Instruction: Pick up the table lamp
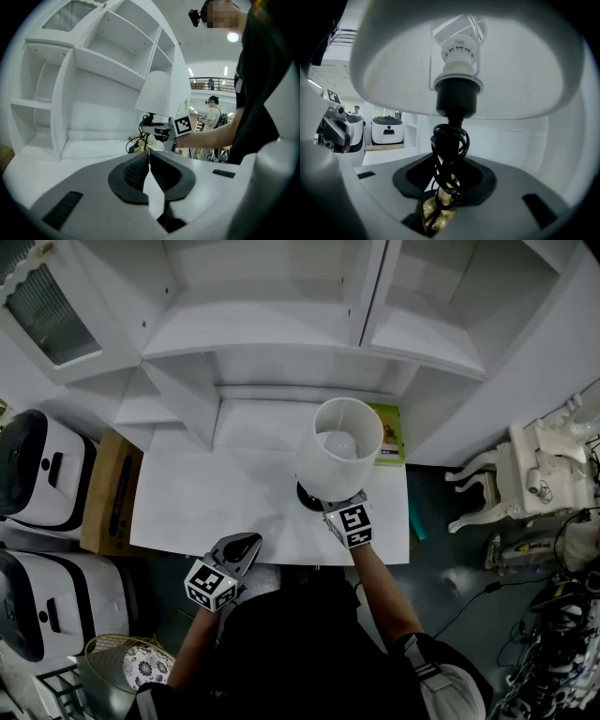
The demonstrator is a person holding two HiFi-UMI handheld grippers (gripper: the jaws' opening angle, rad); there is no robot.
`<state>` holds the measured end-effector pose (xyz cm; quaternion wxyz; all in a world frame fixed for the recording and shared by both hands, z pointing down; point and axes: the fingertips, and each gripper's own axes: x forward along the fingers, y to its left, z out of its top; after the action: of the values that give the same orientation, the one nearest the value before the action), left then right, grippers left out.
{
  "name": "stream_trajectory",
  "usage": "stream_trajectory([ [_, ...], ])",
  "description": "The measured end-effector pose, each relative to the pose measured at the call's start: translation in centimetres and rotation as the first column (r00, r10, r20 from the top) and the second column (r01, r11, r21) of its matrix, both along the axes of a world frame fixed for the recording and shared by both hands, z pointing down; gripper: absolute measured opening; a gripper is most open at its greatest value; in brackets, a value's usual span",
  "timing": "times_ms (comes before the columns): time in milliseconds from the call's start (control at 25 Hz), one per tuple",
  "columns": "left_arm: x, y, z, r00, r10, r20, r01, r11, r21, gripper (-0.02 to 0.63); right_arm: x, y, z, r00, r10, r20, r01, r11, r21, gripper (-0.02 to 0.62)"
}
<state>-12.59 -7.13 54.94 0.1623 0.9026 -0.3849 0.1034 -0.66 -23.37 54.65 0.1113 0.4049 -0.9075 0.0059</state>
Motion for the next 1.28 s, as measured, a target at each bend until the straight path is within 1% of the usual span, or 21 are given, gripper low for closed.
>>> stream_trajectory([
  [240,0.1,-1.2,-0.5,0.999,-0.006,-0.035,0.007,1.0,0.03,0.017,-0.1,1.2,-3.3,0.999,-0.033,0.013,0.033,0.999,-0.008,0.137],
  [400,0.0,-1.6,-0.7,0.998,-0.006,-0.055,0.009,0.999,0.046,0.017,0.1,2.1,-4.9,0.999,-0.033,-0.007,0.033,0.999,-0.029,0.137],
  [720,-1.6,-2.1,-0.8,0.996,-0.035,-0.083,0.041,0.997,0.071,0.017,0.2,3.8,-7.6,0.999,-0.044,-0.025,0.043,0.999,-0.031,0.137],
  [1000,-2.7,-2.5,-1.1,0.996,-0.038,-0.087,0.046,0.995,0.091,0.017,0.6,5.2,-9.7,1.0,-0.017,-0.009,0.016,1.0,-0.025,0.137],
  [1120,-2.8,-2.6,-1.3,0.996,-0.03,-0.089,0.039,0.994,0.098,0.017,0.7,5.9,-10.1,1.0,-0.014,-0.007,0.013,0.999,-0.035,0.137],
  [1280,-2.9,-2.5,-1.2,0.996,-0.019,-0.084,0.027,0.995,0.097,0.017,0.6,6.5,-10.0,1.0,-0.005,-0.013,0.005,1.0,-0.024,0.137],
])
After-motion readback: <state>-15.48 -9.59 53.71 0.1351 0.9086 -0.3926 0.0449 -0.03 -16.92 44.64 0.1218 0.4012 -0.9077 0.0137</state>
